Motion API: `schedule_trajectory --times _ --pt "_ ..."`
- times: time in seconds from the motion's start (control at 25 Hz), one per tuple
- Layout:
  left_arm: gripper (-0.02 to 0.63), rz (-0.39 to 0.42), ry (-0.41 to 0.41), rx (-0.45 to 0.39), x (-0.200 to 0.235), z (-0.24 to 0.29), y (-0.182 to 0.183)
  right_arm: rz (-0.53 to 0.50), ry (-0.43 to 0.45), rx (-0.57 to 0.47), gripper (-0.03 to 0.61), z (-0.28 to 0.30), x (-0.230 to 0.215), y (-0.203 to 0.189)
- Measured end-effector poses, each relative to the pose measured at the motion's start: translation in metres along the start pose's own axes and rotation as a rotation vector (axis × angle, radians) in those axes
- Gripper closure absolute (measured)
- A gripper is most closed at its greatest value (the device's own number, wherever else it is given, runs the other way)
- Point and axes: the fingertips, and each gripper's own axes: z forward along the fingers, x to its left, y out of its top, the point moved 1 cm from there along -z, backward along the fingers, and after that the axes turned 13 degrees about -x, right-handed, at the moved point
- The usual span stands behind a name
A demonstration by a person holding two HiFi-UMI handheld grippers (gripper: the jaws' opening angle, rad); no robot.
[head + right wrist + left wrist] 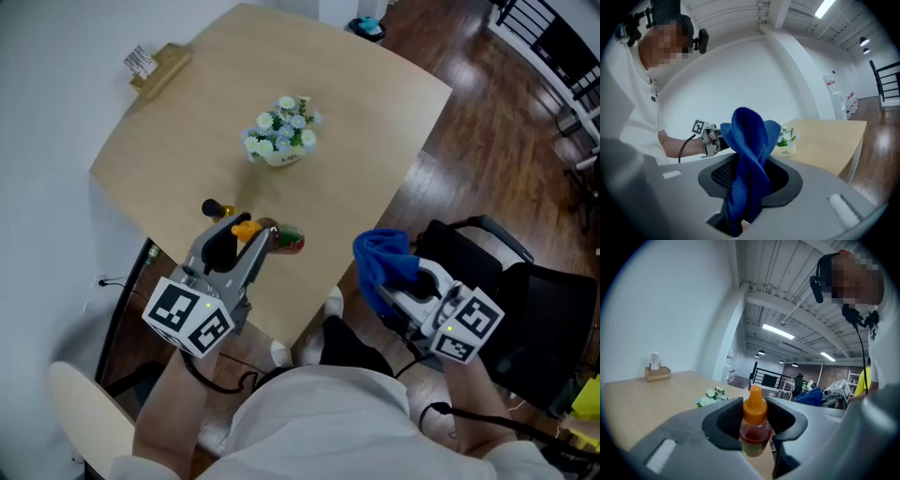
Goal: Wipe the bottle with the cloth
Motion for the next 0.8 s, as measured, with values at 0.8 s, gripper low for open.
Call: schedule_trajectory --times 0.8 --pt "0.456 0.017 -0.200 -0.100 -0.060 -0.157 0.067 0.167 0.247 -0.138 0.440 0.100 0.199 0.026"
